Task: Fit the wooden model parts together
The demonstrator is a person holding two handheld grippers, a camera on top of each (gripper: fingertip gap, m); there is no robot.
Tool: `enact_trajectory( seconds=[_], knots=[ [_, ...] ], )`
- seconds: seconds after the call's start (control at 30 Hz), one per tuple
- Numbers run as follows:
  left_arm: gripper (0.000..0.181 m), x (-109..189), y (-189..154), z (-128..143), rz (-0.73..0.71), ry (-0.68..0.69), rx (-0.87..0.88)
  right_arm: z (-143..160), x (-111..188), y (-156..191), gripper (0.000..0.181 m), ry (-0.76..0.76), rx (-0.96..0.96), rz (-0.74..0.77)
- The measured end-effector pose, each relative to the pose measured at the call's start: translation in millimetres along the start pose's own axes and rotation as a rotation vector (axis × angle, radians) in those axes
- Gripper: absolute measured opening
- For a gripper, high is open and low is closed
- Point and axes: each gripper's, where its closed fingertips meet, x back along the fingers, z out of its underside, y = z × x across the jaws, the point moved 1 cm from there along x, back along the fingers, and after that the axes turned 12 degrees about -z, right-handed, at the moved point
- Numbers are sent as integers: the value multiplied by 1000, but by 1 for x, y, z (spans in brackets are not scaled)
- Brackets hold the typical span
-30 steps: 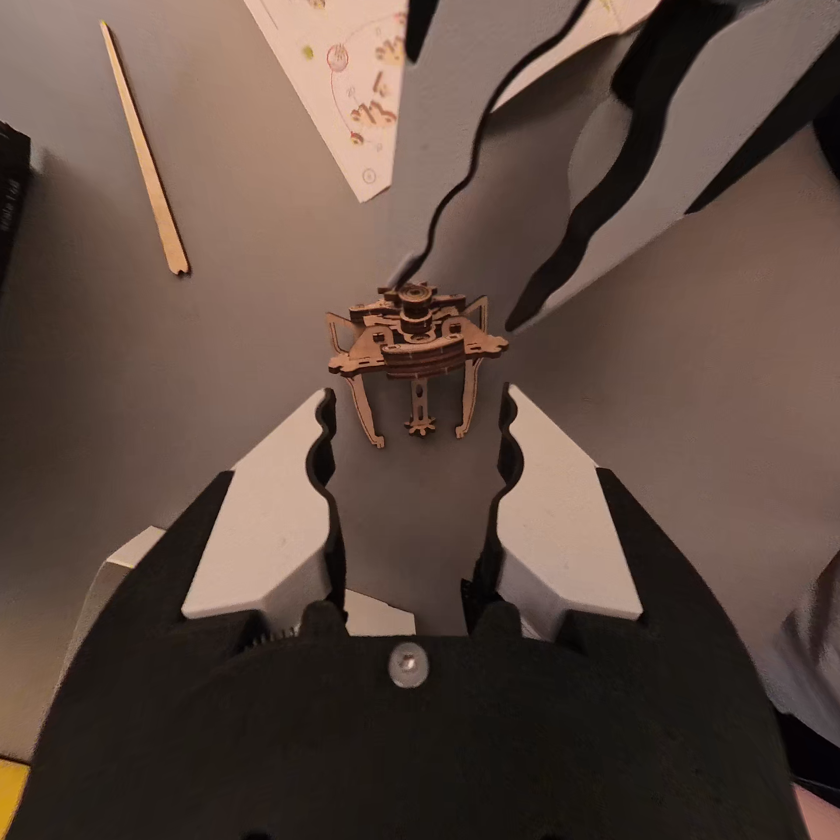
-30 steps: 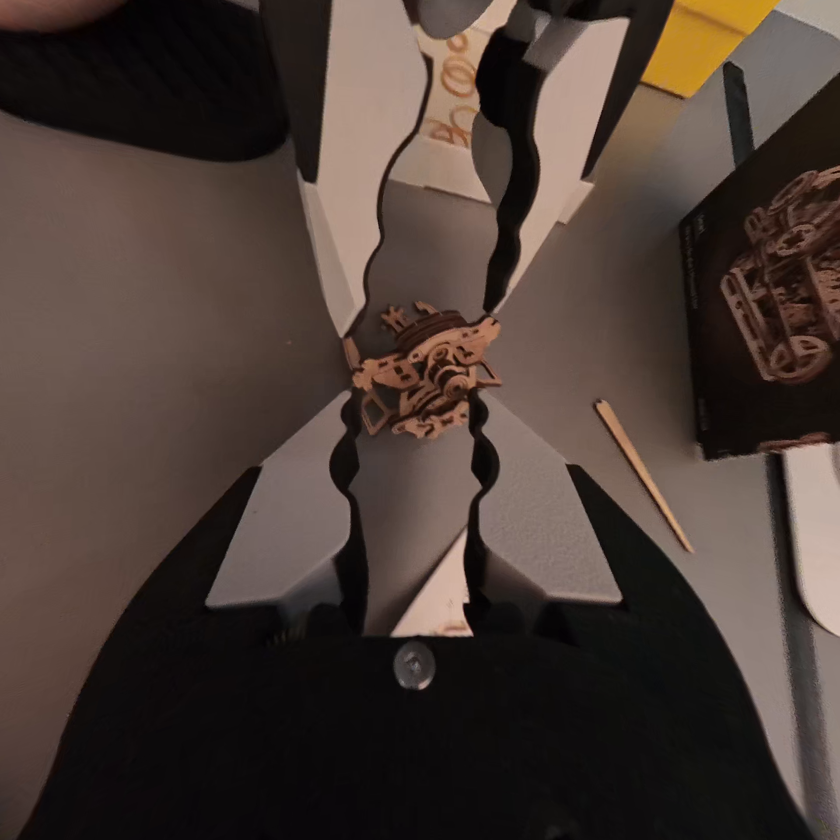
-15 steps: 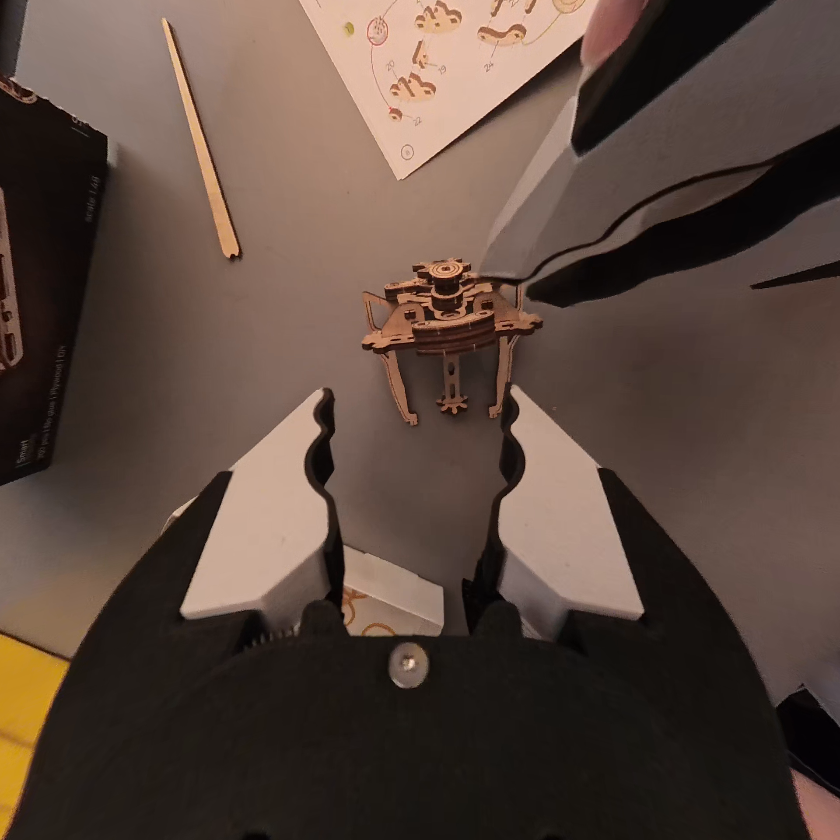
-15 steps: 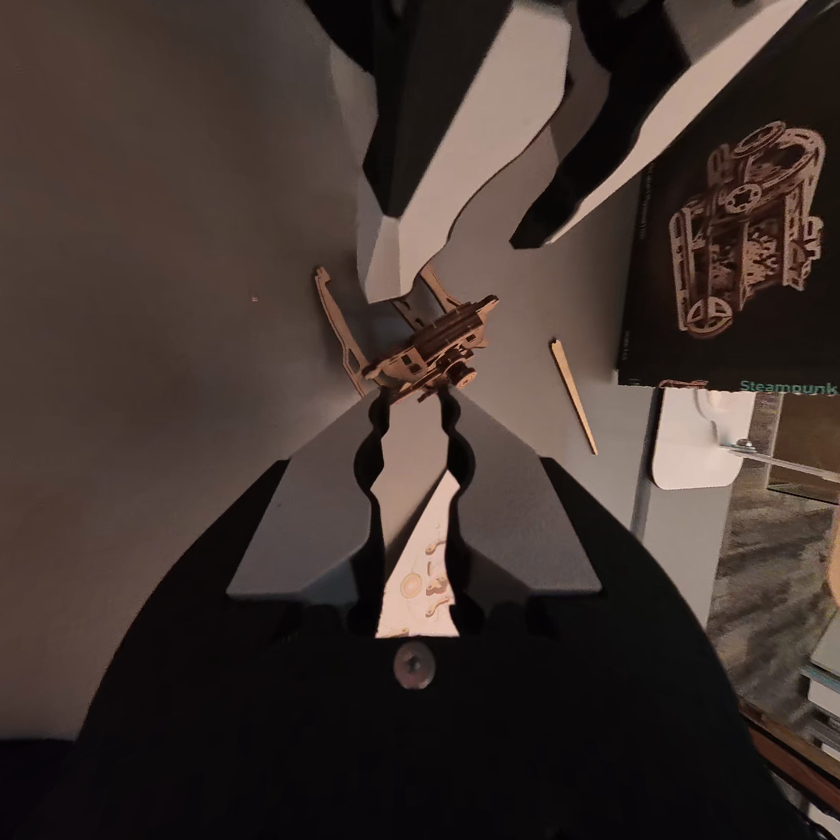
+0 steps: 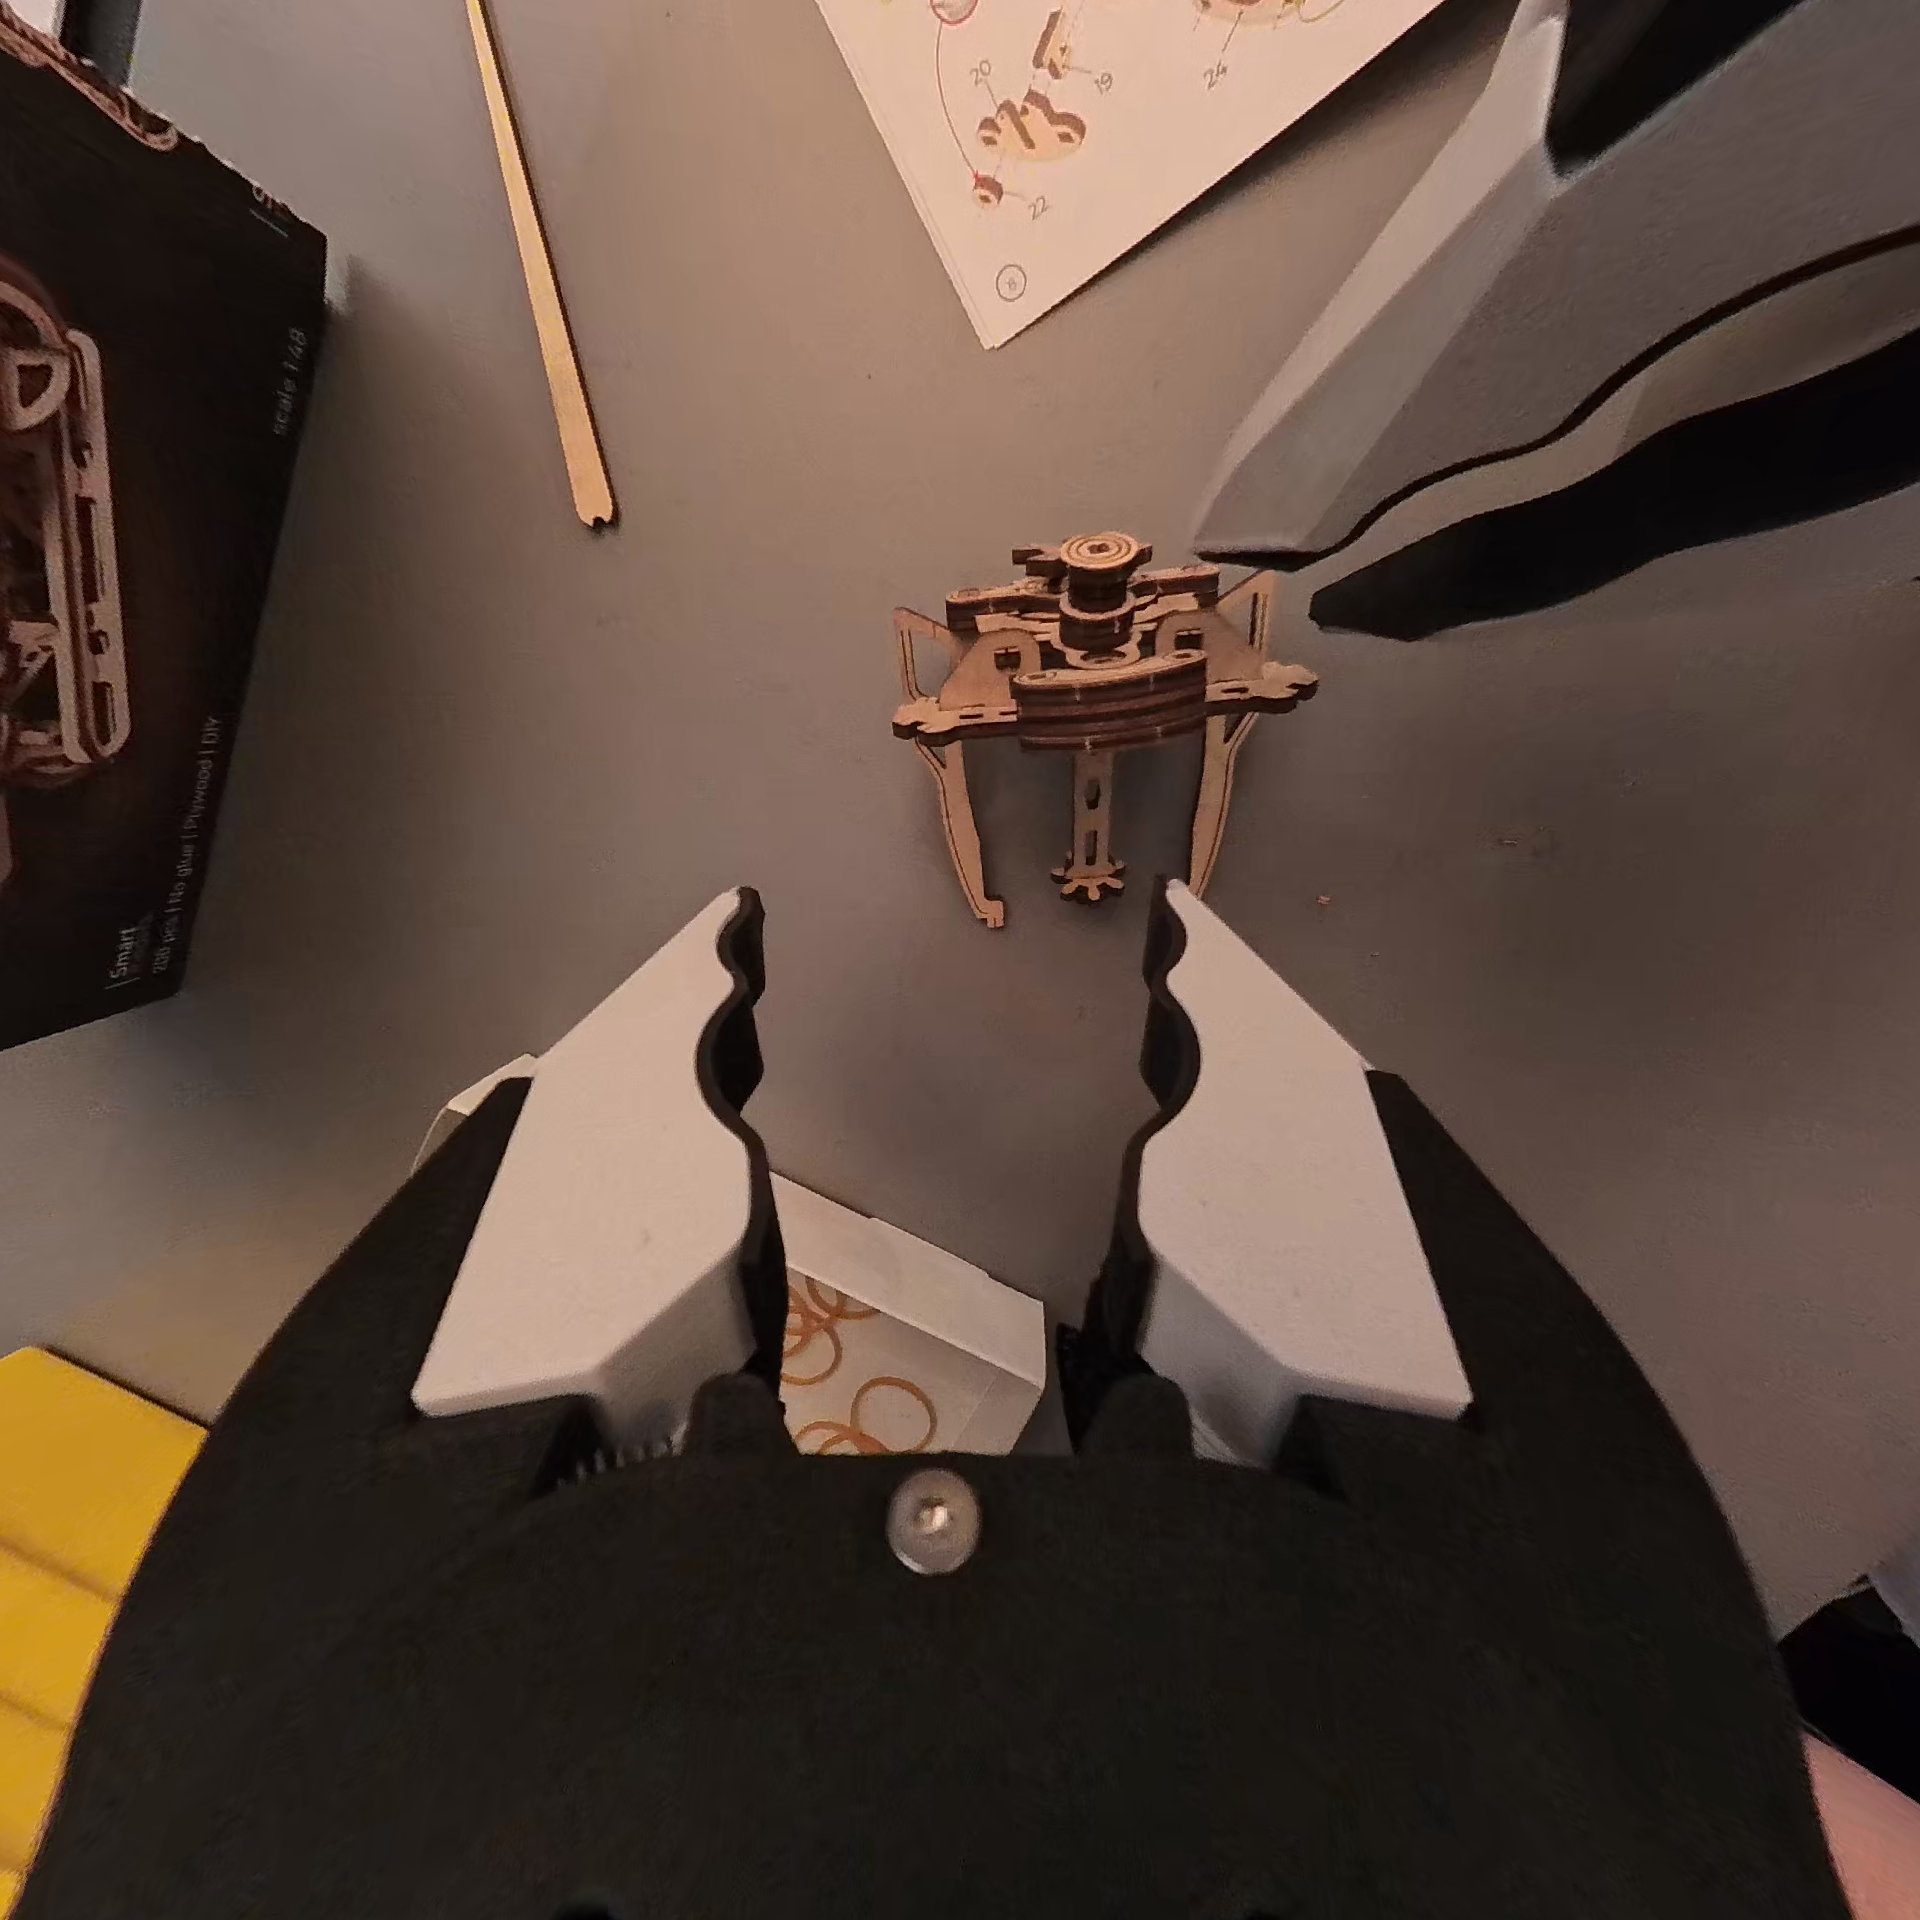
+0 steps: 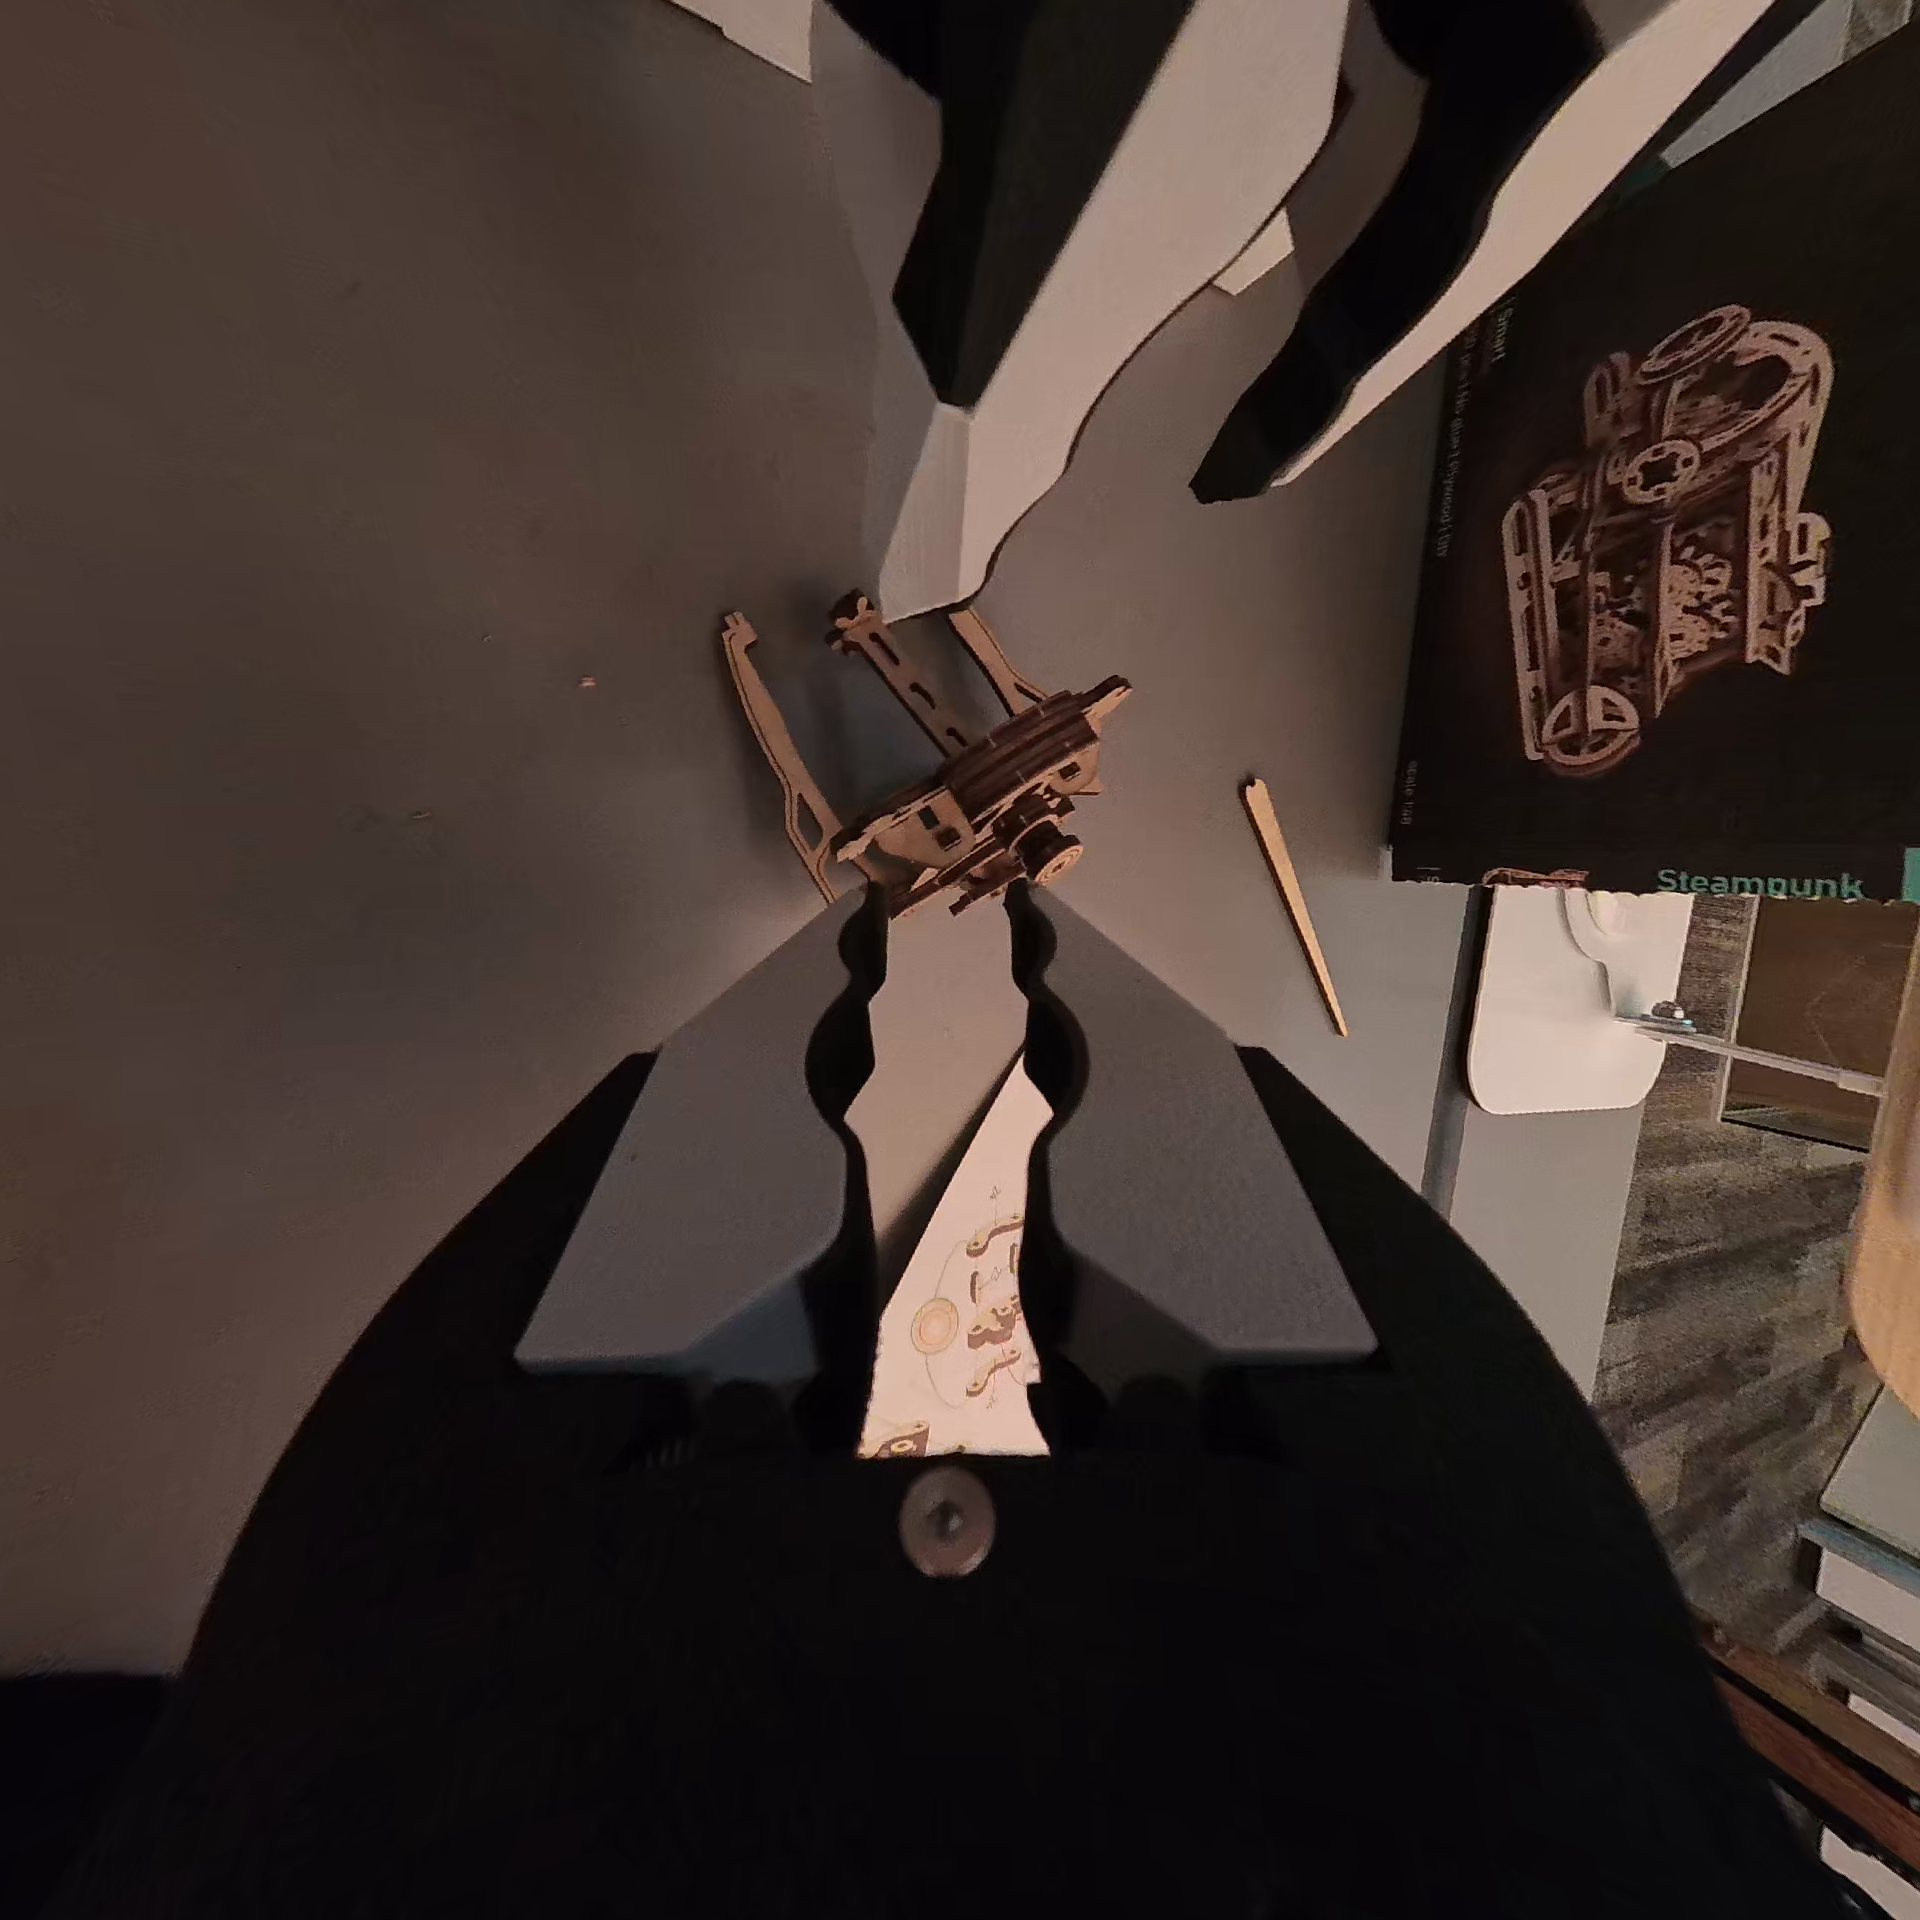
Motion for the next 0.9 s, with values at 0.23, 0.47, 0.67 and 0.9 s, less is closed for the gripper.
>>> enact_trajectory(
  seconds=[0.23, 0.47, 0.67, 0.9],
  knots=[
    [73, 3, 0, -1, 0, -9, 4, 0, -1, 0, 23, 7, 8, 2],
    [74, 3, 1, -1, -3, -11, 6, 0, 0, 0, 23, 5, 10, 2],
    [69, 4, 6, -3, -25, -41, -16, 1, 0, 0, 23, 4, 6, -3],
    [53, 3, 29, -30, -180, -251, -110, 8, 21, -6, 22, -90, -100, -73]
  ],
)
